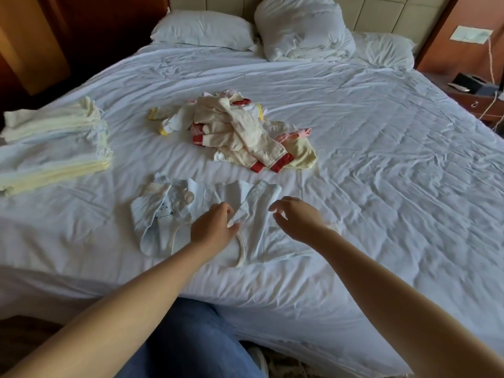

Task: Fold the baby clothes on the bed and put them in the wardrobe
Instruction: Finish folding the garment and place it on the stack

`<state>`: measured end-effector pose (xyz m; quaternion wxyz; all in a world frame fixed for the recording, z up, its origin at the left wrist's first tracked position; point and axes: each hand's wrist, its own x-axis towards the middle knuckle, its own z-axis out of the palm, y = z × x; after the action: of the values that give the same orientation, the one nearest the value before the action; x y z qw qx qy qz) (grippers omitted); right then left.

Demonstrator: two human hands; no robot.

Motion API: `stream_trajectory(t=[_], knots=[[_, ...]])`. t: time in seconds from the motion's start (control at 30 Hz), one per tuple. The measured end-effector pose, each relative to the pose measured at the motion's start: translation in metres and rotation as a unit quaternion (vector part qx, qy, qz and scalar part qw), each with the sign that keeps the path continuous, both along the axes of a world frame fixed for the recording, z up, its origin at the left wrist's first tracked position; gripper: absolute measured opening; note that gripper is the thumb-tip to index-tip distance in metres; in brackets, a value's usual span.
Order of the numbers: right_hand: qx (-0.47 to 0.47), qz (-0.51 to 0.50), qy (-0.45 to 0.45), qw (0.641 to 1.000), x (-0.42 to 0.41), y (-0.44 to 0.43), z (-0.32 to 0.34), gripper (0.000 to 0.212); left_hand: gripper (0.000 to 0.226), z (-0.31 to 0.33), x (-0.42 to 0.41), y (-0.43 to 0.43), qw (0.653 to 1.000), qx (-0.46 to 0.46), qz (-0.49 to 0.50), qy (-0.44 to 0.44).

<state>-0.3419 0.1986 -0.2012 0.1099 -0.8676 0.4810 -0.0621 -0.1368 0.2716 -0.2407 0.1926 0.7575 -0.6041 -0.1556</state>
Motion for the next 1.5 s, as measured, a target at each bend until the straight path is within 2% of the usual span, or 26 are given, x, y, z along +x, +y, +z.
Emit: stream_trajectory(t=[0.1, 0.23, 0.47, 0.7, 0.83, 1.0, 1.1, 1.2, 1.27, 1.4, 1.5], knots=[[0.020, 0.030, 0.005, 0.999, 0.031, -0.024, -0.003, 0.031, 0.038, -0.010, 0.007, -0.004, 0.997, 0.062, 0.027, 0.032], [0.050, 0.052, 0.043, 0.996, 0.059, -0.053, -0.018, 0.035, 0.029, -0.018, 0.010, -0.006, 0.995, 0.047, 0.042, 0.079], [0.106, 0.068, 0.106, 0.986, 0.072, -0.081, -0.042, 0.033, 0.035, -0.022, 0.015, -0.016, 0.990, 0.068, 0.048, 0.113], [0.106, 0.063, 0.145, 0.982, 0.081, -0.090, -0.043, 0.020, 0.028, -0.025, 0.016, -0.019, 0.986, 0.090, 0.050, 0.133], [0.051, 0.060, 0.169, 0.983, 0.083, -0.081, -0.041, 0.018, 0.026, -0.025, 0.014, -0.017, 0.986, 0.083, 0.049, 0.140], [-0.051, 0.013, 0.094, 0.994, 0.081, -0.069, -0.022, 0.017, 0.039, -0.013, 0.013, -0.008, 0.983, 0.039, 0.059, 0.168], [-0.092, 0.029, 0.012, 0.995, 0.093, -0.059, -0.004, 0.016, 0.037, -0.001, 0.019, 0.005, 0.980, 0.013, 0.077, 0.181], [-0.112, 0.065, -0.040, 0.991, 0.118, -0.043, 0.002, 0.017, 0.036, 0.007, 0.031, 0.022, 0.984, -0.006, 0.089, 0.154], [-0.088, 0.078, -0.046, 0.992, 0.133, -0.035, -0.003, 0.021, 0.036, 0.006, 0.039, 0.030, 0.985, 0.000, 0.097, 0.141], [0.033, 0.112, 0.022, 0.993, 0.144, -0.028, -0.023, 0.049, 0.047, -0.001, 0.047, 0.041, 0.991, 0.058, 0.083, 0.083], [0.026, 0.078, -0.026, 0.996, 0.132, -0.031, -0.030, 0.048, 0.046, -0.001, 0.049, 0.039, 0.996, 0.051, 0.070, 0.022]])
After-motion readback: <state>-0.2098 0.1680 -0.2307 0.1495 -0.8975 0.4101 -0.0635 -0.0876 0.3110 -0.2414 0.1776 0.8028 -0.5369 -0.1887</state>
